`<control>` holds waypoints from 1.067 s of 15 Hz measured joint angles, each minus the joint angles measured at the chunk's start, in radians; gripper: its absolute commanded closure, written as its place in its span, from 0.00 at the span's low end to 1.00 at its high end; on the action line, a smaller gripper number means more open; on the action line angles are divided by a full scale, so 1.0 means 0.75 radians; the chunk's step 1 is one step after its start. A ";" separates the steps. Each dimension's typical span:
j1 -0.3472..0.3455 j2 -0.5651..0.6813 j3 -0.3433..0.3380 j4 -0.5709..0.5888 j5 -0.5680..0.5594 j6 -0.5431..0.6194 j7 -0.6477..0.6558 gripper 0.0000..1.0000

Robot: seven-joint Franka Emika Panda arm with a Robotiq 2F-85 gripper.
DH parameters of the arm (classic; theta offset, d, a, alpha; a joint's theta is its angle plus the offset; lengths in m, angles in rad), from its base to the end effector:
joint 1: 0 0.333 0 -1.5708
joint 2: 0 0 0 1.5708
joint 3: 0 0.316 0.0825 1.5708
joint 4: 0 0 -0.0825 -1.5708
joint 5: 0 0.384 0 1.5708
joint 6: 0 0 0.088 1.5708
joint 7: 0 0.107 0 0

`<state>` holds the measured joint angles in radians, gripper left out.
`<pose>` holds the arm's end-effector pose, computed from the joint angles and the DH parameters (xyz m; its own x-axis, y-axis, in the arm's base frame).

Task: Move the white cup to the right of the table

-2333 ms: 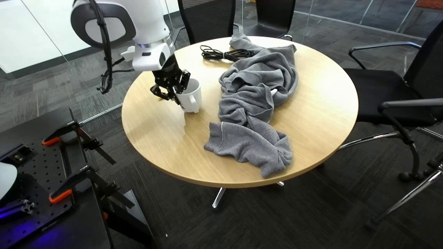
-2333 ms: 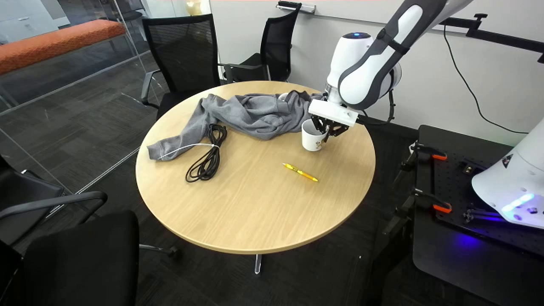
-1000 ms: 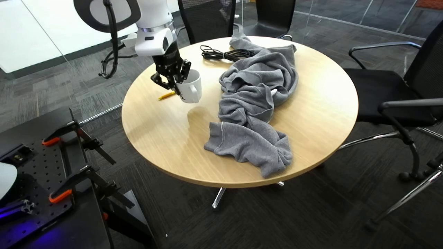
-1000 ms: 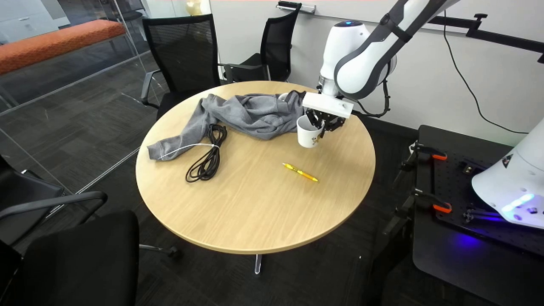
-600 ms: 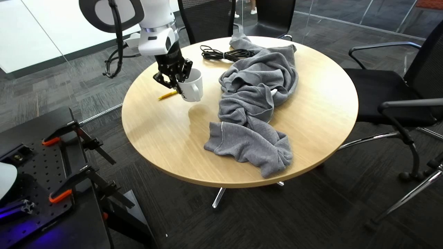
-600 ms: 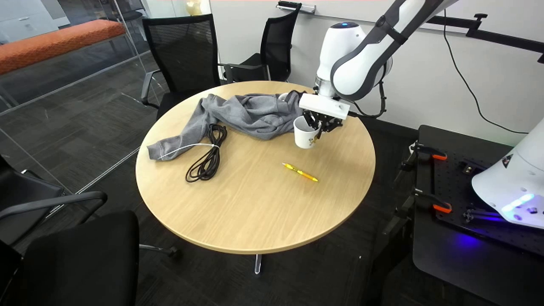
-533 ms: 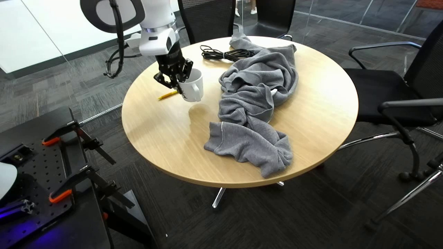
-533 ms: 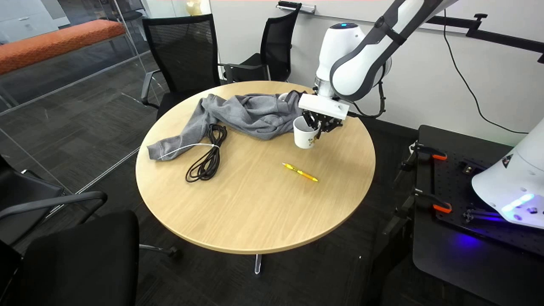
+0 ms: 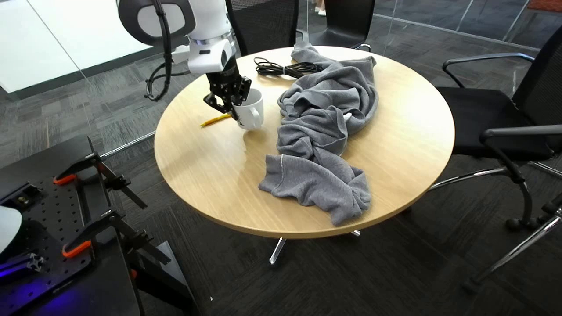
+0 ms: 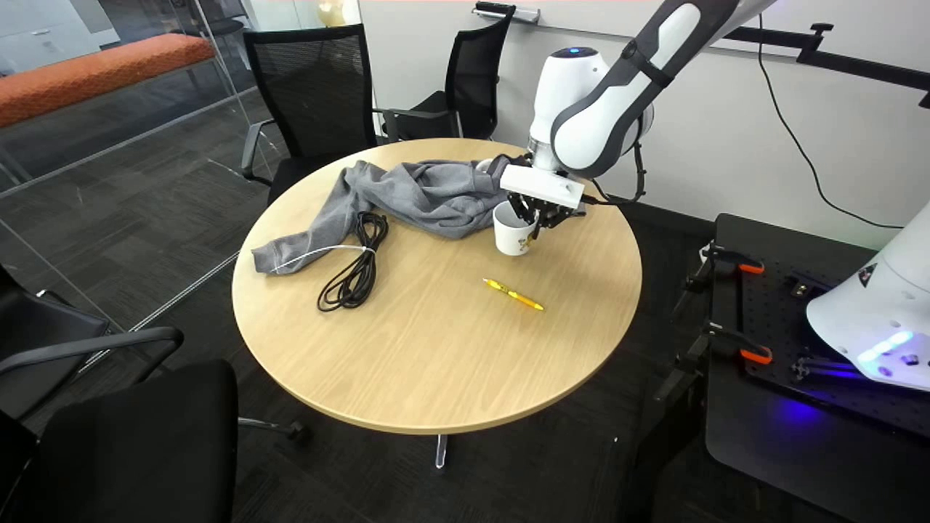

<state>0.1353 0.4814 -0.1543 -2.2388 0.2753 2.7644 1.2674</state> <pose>0.5438 -0.0249 0.1585 0.0510 -0.9984 -0.0260 -0.9968 -0.0493 -0.0631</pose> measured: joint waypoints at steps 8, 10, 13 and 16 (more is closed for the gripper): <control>-0.022 0.066 0.022 0.071 0.000 0.000 -0.002 0.97; -0.025 0.075 0.023 0.080 0.000 0.000 -0.002 0.97; -0.026 0.086 0.023 0.091 0.000 0.000 -0.002 0.89; -0.026 0.089 0.023 0.096 0.000 0.000 -0.002 0.86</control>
<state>0.1161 0.5481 -0.1368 -2.1670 0.2753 2.7644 1.2658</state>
